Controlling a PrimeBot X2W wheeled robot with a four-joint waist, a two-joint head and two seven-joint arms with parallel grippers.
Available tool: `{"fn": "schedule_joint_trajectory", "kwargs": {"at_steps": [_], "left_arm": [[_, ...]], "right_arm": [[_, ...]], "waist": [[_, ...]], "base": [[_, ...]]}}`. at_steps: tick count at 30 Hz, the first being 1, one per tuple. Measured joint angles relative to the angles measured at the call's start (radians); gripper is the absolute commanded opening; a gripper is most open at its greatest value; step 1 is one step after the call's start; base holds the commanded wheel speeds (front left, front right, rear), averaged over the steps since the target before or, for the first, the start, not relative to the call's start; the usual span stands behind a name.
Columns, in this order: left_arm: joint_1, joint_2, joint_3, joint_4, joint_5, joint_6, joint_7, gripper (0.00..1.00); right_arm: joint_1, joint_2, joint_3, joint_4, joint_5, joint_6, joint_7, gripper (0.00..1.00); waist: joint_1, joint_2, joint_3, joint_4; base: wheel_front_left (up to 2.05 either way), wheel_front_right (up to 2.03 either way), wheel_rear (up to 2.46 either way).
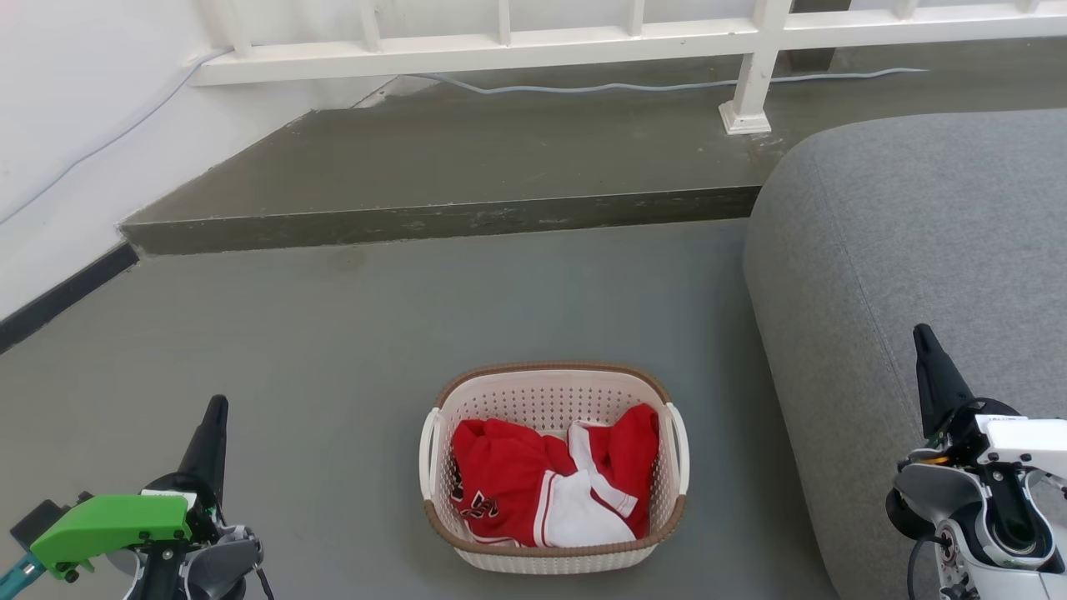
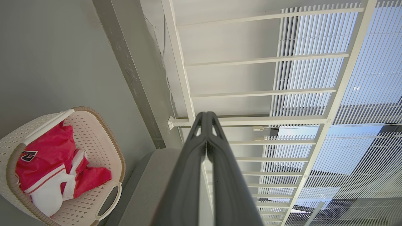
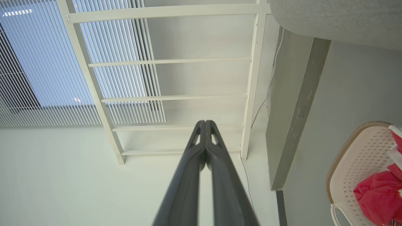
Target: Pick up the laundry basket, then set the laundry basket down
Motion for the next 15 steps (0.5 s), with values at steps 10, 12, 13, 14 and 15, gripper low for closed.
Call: {"fn": "schedule_joint_trajectory", "kwargs": {"at_steps": [10, 12, 13, 14, 15], "left_arm": [[0.000, 0.000, 0.000, 0.000, 0.000, 0.000, 0.000, 0.00], [0.000, 0.000, 0.000, 0.000, 0.000, 0.000, 0.000, 0.00], [0.000, 0.000, 0.000, 0.000, 0.000, 0.000, 0.000, 0.00], [0.000, 0.000, 0.000, 0.000, 0.000, 0.000, 0.000, 0.00], [0.000, 0.000, 0.000, 0.000, 0.000, 0.000, 0.000, 0.00]], "right_arm": [[0.000, 0.000, 0.000, 0.000, 0.000, 0.000, 0.000, 0.00], [0.000, 0.000, 0.000, 0.000, 0.000, 0.000, 0.000, 0.00], [0.000, 0.000, 0.000, 0.000, 0.000, 0.000, 0.000, 0.00], [0.000, 0.000, 0.000, 0.000, 0.000, 0.000, 0.000, 0.00], [0.000, 0.000, -0.001, 0.000, 0.000, 0.000, 0.000, 0.00]], "waist": [[0.0000, 0.0000, 0.000, 0.000], [0.0000, 0.0000, 0.000, 0.000], [0.0000, 0.0000, 0.000, 0.000], [0.0000, 0.0000, 0.000, 0.000], [0.0000, 0.0000, 0.000, 0.000]], "base": [[0.00, 0.00, 0.00], [0.00, 0.00, 0.00], [0.00, 0.00, 0.00], [0.00, 0.00, 0.00], [0.00, 0.00, 0.00]]}}
